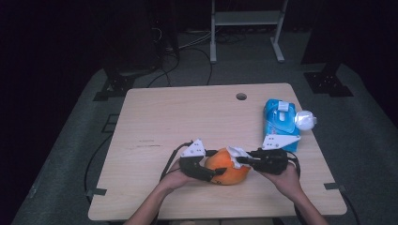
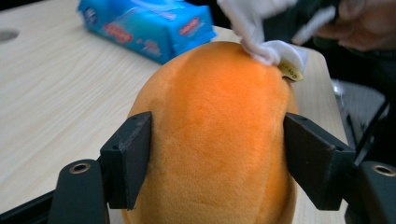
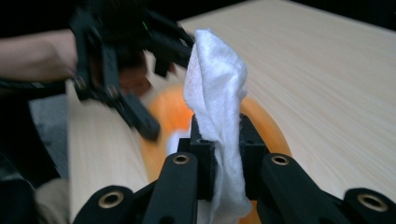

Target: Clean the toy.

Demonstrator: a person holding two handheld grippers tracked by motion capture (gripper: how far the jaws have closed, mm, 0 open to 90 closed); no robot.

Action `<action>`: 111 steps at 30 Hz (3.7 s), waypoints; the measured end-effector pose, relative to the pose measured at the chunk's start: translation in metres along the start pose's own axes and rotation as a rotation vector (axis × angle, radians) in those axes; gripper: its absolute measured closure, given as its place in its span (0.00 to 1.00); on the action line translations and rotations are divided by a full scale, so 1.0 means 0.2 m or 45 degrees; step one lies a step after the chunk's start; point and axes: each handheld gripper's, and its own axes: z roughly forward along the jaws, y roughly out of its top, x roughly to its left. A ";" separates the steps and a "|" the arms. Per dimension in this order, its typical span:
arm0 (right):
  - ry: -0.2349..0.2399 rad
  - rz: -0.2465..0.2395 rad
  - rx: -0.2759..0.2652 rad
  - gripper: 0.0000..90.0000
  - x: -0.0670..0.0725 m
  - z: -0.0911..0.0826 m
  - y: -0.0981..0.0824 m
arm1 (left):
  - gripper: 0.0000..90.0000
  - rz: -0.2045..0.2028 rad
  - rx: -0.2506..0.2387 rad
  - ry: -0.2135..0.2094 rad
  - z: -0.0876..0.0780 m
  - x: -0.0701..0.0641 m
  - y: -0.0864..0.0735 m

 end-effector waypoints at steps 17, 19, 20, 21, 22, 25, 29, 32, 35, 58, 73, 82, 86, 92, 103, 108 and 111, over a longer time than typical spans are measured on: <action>-0.020 0.074 0.067 0.89 -0.11 -0.02 -0.09 | 0.24 -0.129 0.005 -0.059 -0.03 0.05 -0.04; -0.022 0.080 0.063 0.89 -0.11 -0.02 -0.09 | 0.29 -0.075 0.017 -0.041 -0.03 0.03 -0.03; -0.022 0.083 0.061 0.89 -0.11 -0.02 -0.09 | 0.31 -0.050 0.023 -0.036 -0.02 0.02 -0.02; -0.027 0.088 0.059 0.89 -0.12 -0.02 -0.09 | 0.32 -0.023 0.032 -0.028 -0.02 0.01 -0.02; -0.031 0.092 0.057 0.89 -0.12 -0.02 -0.09 | 0.32 -0.007 0.038 -0.028 -0.01 0.00 -0.01; -0.035 0.102 0.043 0.89 -0.13 -0.01 -0.08 | 0.32 0.027 0.044 -0.025 -0.01 -0.01 -0.01; -0.028 0.102 0.043 0.89 -0.13 0.00 -0.08 | 0.26 -0.008 0.050 -0.045 -0.01 0.00 -0.01; 0.011 0.107 0.053 0.89 -0.13 0.00 -0.09 | 0.17 -0.121 0.019 -0.067 -0.02 0.04 -0.01; 0.011 0.111 0.058 0.89 -0.14 -0.01 -0.09 | 0.25 -0.109 0.012 -0.058 -0.02 0.03 -0.01; 0.047 0.016 0.043 0.89 -0.04 0.02 -0.02 | 0.27 -0.064 0.063 -0.013 0.03 -0.03 0.03; 0.026 0.050 0.058 0.88 -0.11 -0.02 -0.06 | 0.21 -0.181 0.064 -0.048 0.04 0.03 -0.02; 0.009 -0.023 0.006 0.89 -0.03 0.01 0.01 | 0.36 0.051 0.027 0.097 -0.06 0.01 0.05; 0.021 0.025 0.041 0.89 -0.08 0.04 -0.04 | 0.19 -0.054 0.033 0.058 -0.05 0.04 0.02; 0.022 0.056 0.031 0.89 -0.09 0.02 -0.05 | 0.27 -0.081 0.031 0.051 -0.06 0.06 0.00; -0.018 -0.036 0.035 0.89 -0.02 0.06 0.00 | 0.17 -0.017 0.045 0.052 -0.04 0.03 0.01; -0.049 0.007 0.025 0.89 -0.06 0.04 -0.03 | 0.23 -0.099 0.046 0.033 -0.03 0.06 0.00; -0.037 -0.030 0.017 0.89 -0.01 0.05 0.00 | 0.30 -0.008 0.050 0.050 -0.04 0.02 0.03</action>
